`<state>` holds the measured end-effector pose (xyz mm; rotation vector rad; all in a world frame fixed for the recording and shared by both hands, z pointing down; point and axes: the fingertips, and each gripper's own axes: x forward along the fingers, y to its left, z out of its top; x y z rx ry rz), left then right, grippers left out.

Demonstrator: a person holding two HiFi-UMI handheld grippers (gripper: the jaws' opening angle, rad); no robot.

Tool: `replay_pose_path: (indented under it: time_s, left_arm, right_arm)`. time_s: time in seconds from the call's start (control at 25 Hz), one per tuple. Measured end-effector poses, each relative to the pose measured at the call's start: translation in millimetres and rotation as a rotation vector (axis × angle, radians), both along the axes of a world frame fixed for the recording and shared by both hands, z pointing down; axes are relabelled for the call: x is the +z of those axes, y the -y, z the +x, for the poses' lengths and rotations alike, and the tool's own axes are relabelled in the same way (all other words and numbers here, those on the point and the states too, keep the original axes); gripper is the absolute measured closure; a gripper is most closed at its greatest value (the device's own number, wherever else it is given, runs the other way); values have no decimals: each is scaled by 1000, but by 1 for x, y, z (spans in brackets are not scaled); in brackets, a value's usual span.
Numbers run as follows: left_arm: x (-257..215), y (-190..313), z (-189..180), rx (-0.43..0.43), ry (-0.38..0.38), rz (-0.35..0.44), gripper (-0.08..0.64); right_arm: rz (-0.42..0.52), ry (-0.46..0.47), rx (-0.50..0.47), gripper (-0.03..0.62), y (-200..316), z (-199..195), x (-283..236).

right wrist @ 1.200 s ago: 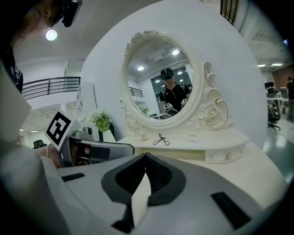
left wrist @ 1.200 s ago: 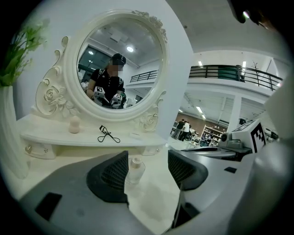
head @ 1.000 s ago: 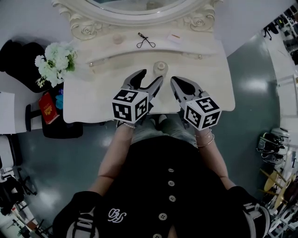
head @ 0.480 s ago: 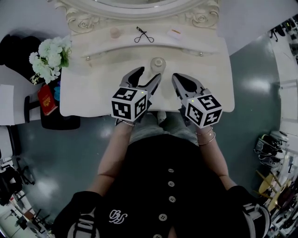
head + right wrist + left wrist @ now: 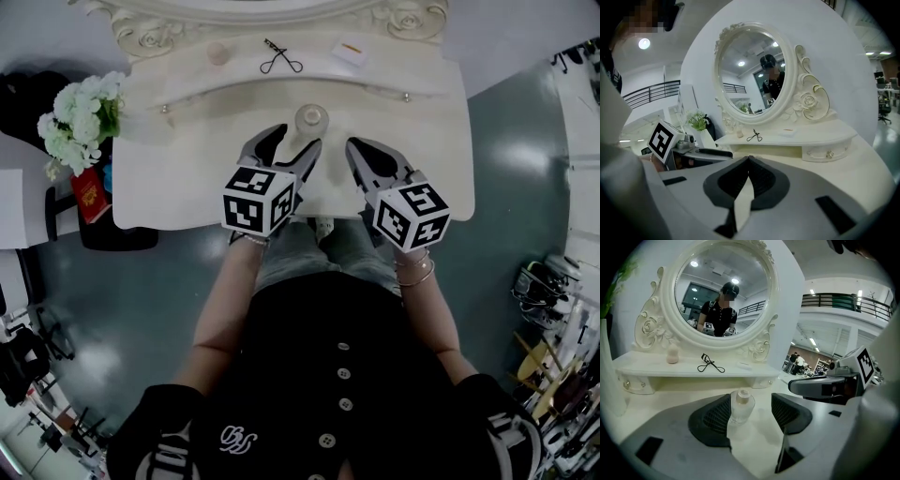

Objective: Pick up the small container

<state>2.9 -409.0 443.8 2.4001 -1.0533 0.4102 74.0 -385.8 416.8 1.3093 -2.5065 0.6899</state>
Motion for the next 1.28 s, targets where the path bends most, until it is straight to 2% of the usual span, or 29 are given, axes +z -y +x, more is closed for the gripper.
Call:
replay_pose_path:
  time_s: [0.56, 0.84, 1.08, 1.28]
  left_arm:
    - [50, 11, 3, 11, 72, -76, 306]
    - [70, 23, 7, 47, 141, -76, 273]
    - [78, 32, 15, 68, 138, -75, 262]
    - [82, 36, 23, 115, 182, -45, 258]
  right_arm:
    - [-61, -4, 23, 589, 15, 11, 32]
    - [-107, 0, 34, 589, 16, 14, 50]
    - [-132, -20, 21, 589, 19, 10, 64]
    - [-149, -17, 18, 589, 22, 7, 73]
